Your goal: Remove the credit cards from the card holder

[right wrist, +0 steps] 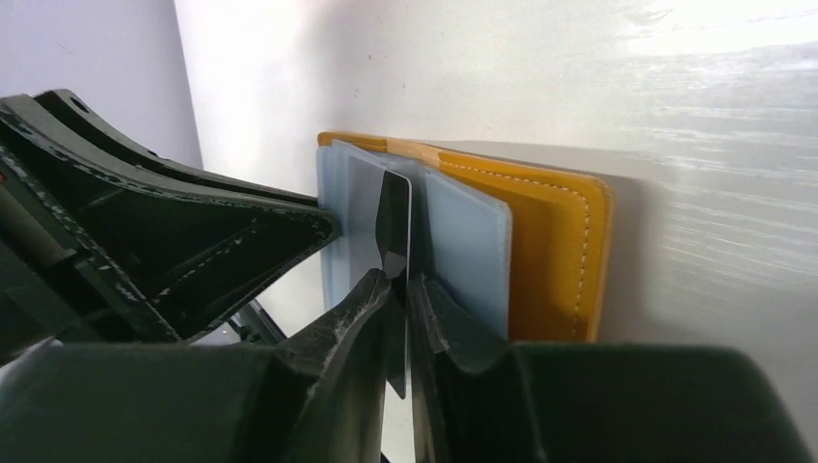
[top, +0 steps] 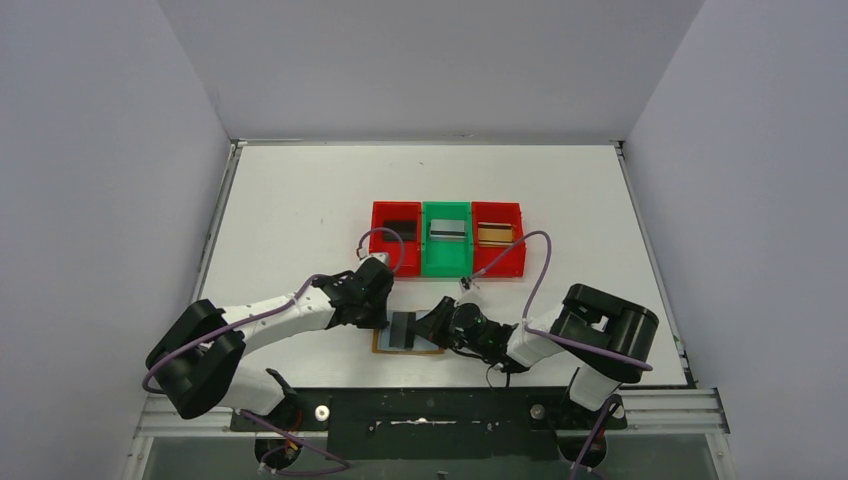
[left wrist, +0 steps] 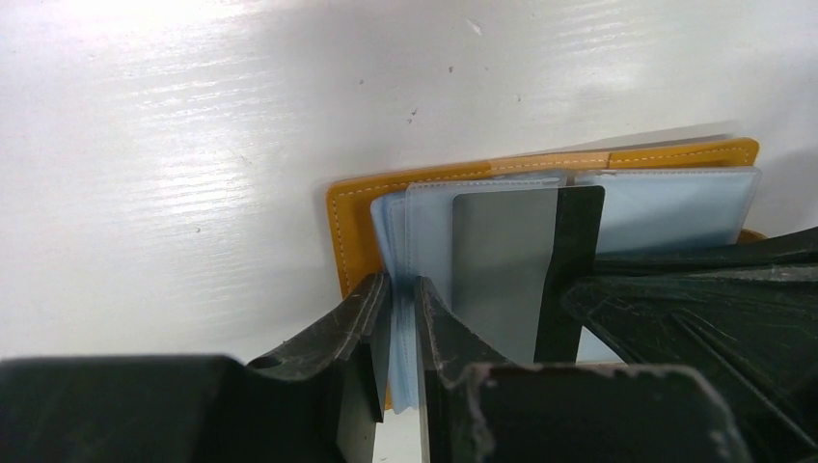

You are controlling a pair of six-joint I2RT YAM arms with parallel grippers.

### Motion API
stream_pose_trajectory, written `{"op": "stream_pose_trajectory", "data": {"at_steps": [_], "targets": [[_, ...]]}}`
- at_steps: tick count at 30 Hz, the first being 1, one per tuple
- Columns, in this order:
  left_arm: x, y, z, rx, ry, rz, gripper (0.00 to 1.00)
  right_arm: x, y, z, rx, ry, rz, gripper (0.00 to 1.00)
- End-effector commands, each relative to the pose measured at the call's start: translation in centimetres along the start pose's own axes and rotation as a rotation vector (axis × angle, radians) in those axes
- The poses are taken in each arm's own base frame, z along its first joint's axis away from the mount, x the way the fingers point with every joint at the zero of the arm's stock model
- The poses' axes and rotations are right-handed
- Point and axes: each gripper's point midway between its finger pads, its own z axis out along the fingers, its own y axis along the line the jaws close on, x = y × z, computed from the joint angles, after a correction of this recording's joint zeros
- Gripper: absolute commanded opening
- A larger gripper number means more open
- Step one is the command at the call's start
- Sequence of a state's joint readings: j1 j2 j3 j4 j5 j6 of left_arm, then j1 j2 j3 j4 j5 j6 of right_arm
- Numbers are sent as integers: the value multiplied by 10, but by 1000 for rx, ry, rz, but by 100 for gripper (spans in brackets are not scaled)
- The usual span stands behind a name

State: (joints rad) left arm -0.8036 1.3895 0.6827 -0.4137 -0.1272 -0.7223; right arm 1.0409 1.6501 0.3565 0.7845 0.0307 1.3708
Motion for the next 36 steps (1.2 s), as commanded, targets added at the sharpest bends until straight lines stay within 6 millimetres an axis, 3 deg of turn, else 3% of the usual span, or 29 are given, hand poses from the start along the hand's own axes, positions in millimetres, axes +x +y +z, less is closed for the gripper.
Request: {"op": "stream_pose_trajectory", "data": {"at_steps": [1,5,8,14,19,36], "targets": [[36,25,9,-78,113,52,13,-11,0,-2,6,-56,5,19],[36,23,8,-72,115,56,13,-8,8,4,-24,-44,5,32],[36,23,8,-69,111,54,13,-4,10,11,-23,-32,-1,33],[31,22,1,-62,75,34,11,-4,-3,11,113,-70,-54,16],[28,23,-2,-59,56,29,11,-13,-1,1,146,-115,-85,6],[29,24,-1,-69,57,24,11,-20,10,-17,52,-135,-37,0]]}}
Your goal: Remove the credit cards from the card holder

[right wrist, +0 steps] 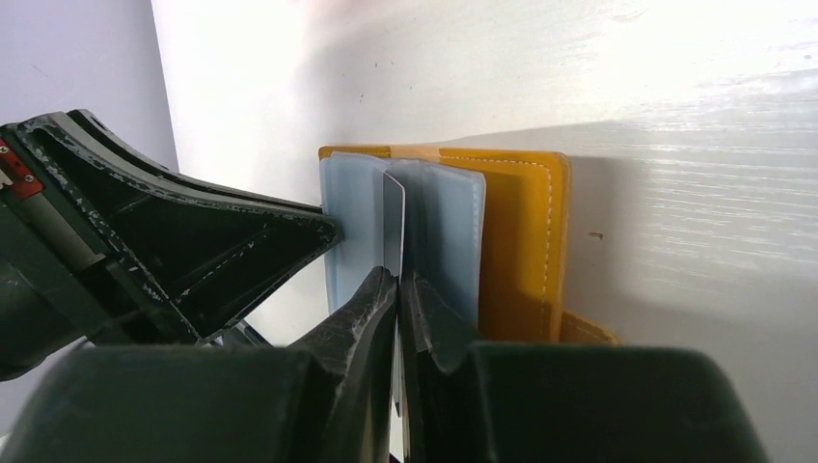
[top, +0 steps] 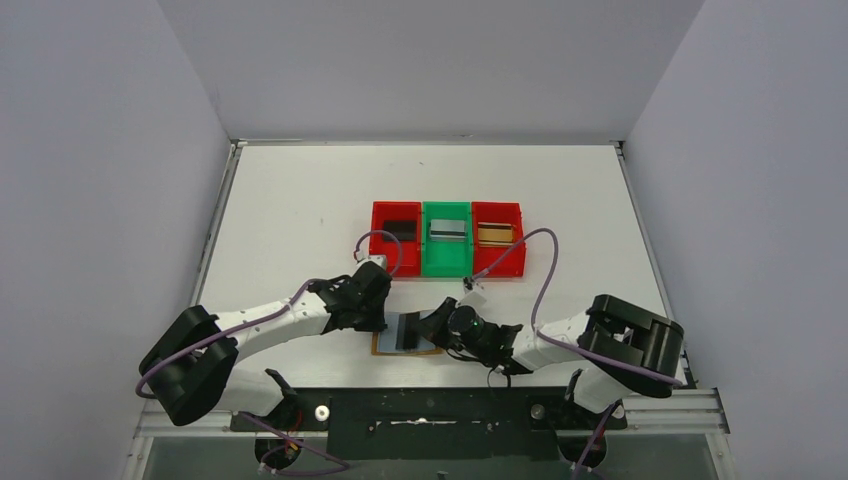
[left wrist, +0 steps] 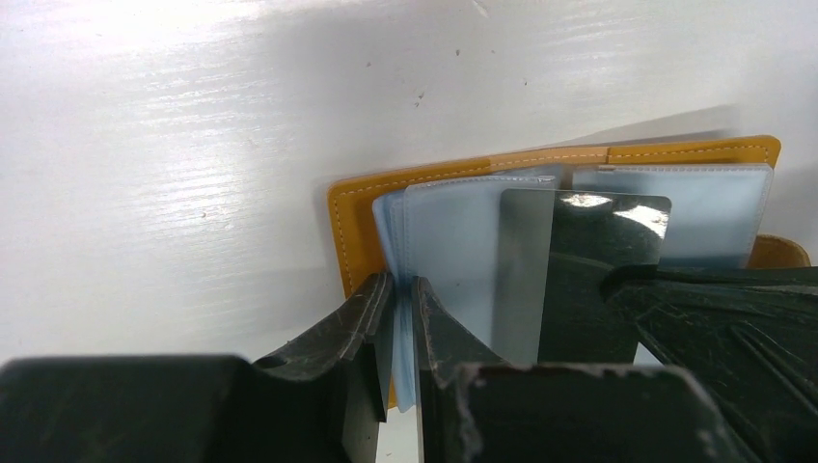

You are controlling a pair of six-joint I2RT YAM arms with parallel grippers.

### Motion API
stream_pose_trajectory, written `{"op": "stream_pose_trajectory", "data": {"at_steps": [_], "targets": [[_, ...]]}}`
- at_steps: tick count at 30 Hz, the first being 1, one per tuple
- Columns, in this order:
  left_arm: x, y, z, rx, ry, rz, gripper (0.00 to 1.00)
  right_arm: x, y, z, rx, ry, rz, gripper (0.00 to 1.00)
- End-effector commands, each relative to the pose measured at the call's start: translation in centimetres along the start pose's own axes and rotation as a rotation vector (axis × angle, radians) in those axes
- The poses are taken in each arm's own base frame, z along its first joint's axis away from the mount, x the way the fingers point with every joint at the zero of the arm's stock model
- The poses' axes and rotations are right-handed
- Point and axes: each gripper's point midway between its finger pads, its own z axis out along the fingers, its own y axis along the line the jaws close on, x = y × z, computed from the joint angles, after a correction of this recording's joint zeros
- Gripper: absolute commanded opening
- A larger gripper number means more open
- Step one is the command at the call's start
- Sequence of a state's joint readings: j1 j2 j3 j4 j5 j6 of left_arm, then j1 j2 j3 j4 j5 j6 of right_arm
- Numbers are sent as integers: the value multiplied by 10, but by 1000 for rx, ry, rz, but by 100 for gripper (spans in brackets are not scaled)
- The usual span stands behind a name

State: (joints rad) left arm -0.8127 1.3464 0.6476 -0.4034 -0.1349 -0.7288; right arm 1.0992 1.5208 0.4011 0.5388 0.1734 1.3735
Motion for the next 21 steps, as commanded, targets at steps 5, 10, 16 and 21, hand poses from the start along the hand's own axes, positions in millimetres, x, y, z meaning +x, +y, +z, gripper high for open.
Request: {"op": "stream_pose_trajectory", "data": {"at_steps": [5,10,16,21], "targets": [[23,22,2,-85,67,19,11,-21,4,-14,-47,-90,24,0],[19,22,-1,-83,46,10,13,-30,3,-24,-78,-129,39,0],[9,13,-8,-41,0,-10,27,-36,14,-35,-161,-158,23,0],[-9,-2,-24,33,-66,-21,43,-41,21,-42,-221,-180,6,0]]}}
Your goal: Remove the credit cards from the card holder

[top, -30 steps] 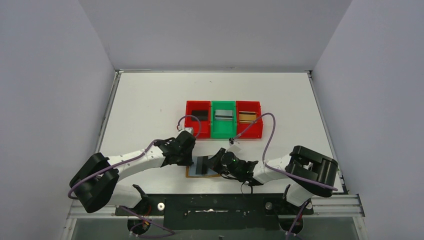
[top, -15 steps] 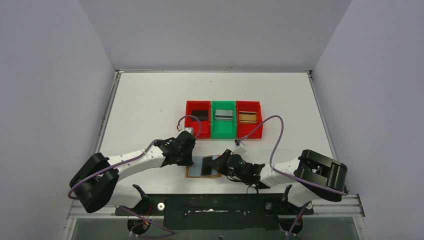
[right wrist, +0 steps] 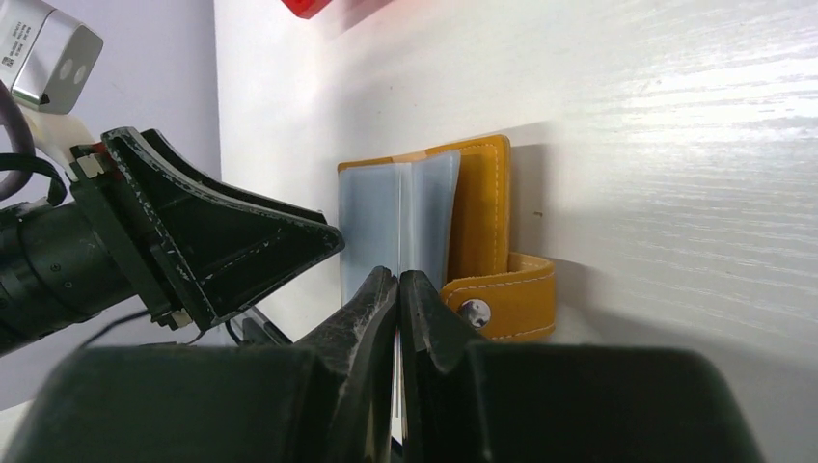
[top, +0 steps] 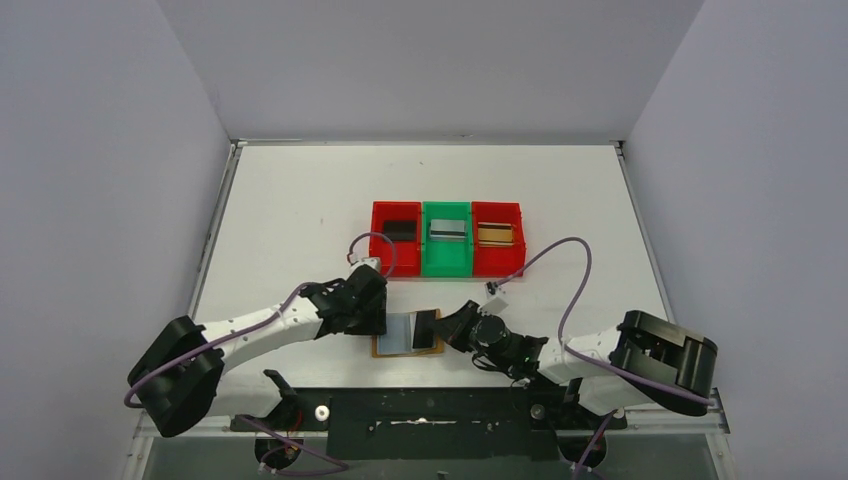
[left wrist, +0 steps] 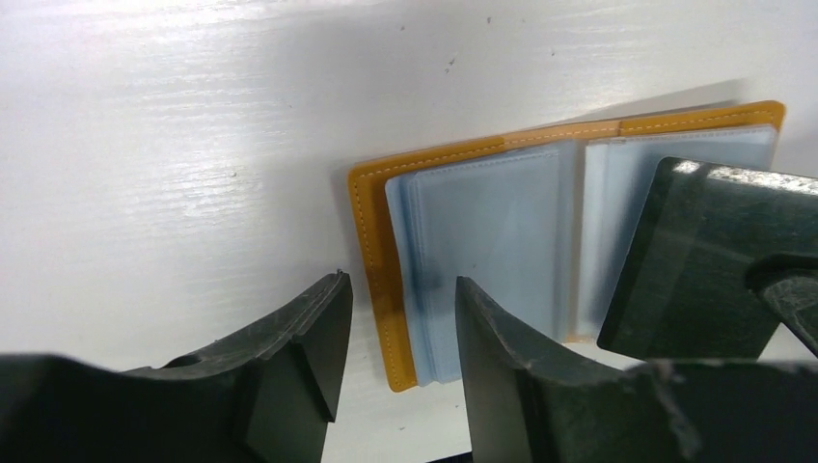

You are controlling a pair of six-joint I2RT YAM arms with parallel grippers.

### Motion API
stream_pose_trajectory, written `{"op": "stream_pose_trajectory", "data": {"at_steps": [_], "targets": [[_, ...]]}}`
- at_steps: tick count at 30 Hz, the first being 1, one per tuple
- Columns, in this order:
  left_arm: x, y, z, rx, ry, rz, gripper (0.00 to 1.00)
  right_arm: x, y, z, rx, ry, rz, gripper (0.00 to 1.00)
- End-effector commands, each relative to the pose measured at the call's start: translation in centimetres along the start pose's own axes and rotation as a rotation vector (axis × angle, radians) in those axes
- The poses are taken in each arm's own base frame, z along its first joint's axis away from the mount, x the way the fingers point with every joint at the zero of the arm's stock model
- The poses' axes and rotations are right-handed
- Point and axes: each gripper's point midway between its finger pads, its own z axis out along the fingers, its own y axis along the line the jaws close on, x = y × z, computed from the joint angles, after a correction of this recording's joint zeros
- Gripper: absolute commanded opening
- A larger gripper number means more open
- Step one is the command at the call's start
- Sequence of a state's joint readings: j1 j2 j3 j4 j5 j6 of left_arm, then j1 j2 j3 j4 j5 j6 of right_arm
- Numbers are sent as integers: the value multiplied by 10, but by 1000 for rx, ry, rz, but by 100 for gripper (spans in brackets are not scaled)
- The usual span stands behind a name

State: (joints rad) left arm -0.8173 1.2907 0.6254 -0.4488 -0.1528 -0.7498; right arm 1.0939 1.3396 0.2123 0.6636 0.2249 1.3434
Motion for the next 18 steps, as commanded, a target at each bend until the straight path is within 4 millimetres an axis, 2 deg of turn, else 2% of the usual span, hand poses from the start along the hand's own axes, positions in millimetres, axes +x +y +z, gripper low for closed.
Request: {"op": "stream_pose_trajectory", "data": {"at_steps": [1,3,4,6,8,11,13,15,18], "targets": [[-19,-14,-20,68,-79,-7,45,-23,34,-5,-139,-99,-4,0],[-25,-16,-28,85,-104,-10,51,-24,37,-8,-158,-104,-15,0],[-35,-21,-37,103,-137,-11,56,-26,39,-9,-169,-108,-20,0],[-48,-26,-51,138,-195,4,73,-27,41,-11,-186,-114,-34,0],[-61,-26,-67,156,-264,10,85,-27,42,-13,-192,-116,-39,0],[-83,-20,-95,163,-357,-11,89,-30,49,-16,-218,-127,-73,0],[-97,-12,-107,158,-391,-25,91,-31,55,-18,-236,-137,-111,0],[-109,4,-112,124,-404,-35,92,-34,62,-22,-253,-151,-147,0],[-125,45,-113,13,-410,-119,95,-37,73,-24,-265,-167,-231,0]]}}
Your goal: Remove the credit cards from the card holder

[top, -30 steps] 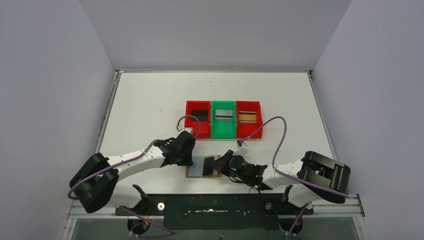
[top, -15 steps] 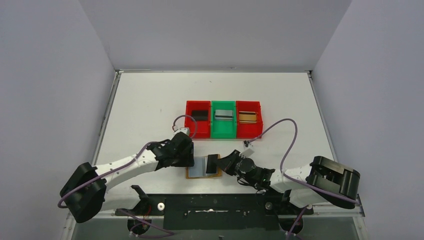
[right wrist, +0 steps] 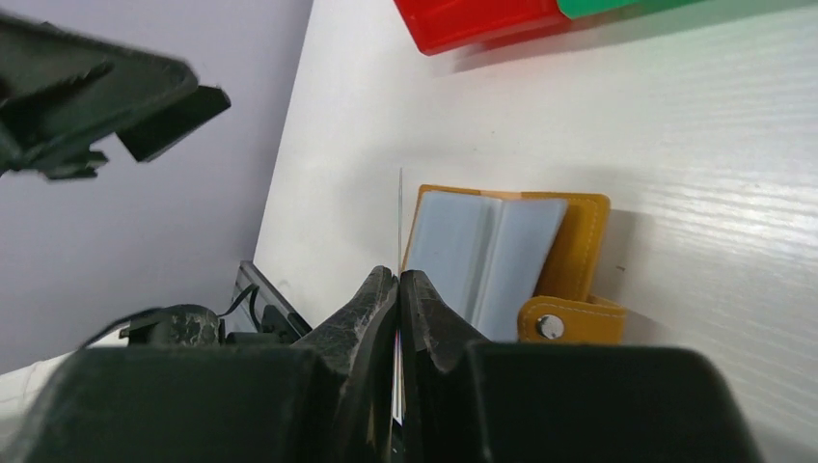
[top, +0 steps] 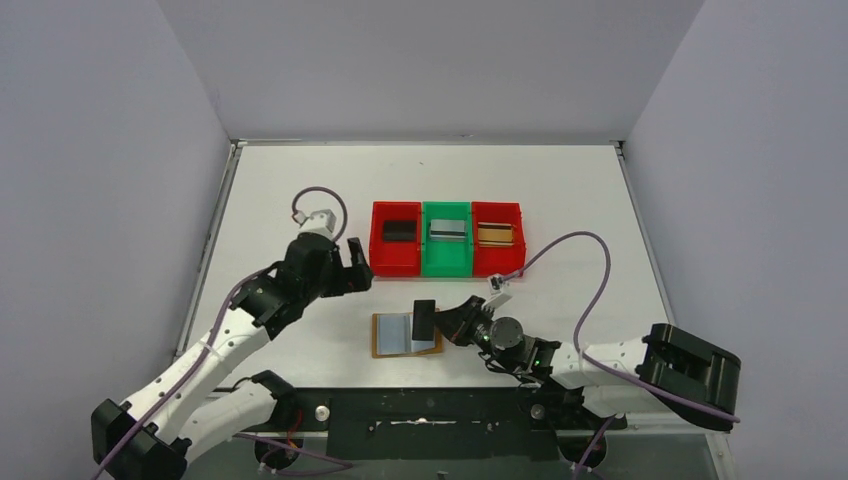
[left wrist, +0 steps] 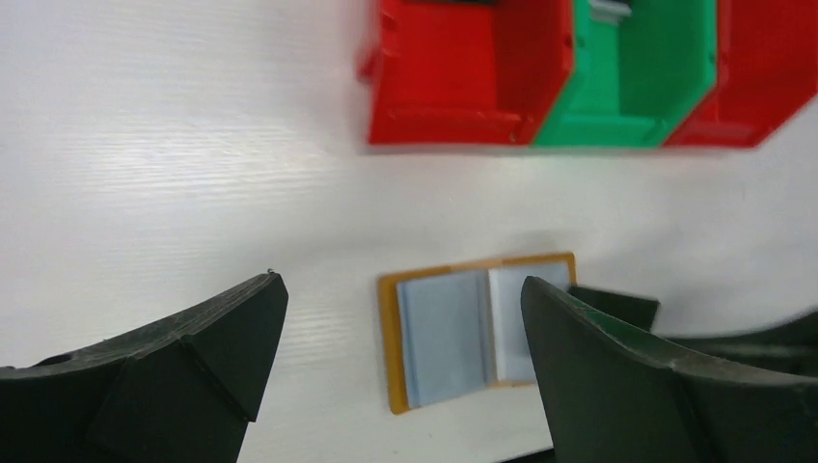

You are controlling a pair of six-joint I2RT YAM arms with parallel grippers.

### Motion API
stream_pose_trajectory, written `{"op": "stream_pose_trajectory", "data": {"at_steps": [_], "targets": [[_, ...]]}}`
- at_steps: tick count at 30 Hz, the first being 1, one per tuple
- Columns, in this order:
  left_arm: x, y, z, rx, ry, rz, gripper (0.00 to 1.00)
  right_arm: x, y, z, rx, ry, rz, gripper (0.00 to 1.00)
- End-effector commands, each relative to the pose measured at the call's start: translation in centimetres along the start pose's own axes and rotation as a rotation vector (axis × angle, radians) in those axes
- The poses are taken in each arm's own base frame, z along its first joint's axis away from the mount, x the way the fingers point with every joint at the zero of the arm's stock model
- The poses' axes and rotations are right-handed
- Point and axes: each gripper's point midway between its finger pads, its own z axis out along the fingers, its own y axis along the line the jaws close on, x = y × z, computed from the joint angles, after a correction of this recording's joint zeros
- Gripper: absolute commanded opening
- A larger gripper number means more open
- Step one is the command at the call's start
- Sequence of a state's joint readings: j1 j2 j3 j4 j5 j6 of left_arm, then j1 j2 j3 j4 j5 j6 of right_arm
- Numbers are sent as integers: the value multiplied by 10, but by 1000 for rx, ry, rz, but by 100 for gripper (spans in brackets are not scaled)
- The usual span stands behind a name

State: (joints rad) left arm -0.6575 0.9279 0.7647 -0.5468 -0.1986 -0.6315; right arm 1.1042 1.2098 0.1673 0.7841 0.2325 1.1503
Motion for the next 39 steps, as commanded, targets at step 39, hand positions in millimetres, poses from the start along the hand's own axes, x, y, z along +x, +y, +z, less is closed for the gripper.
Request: {"op": "stream_pose_trajectory", "data": {"at_steps": [39], "targets": [[-90,129,-47,-324,-394,-168,96,-97,73,147,66,207,-1875,0]]}}
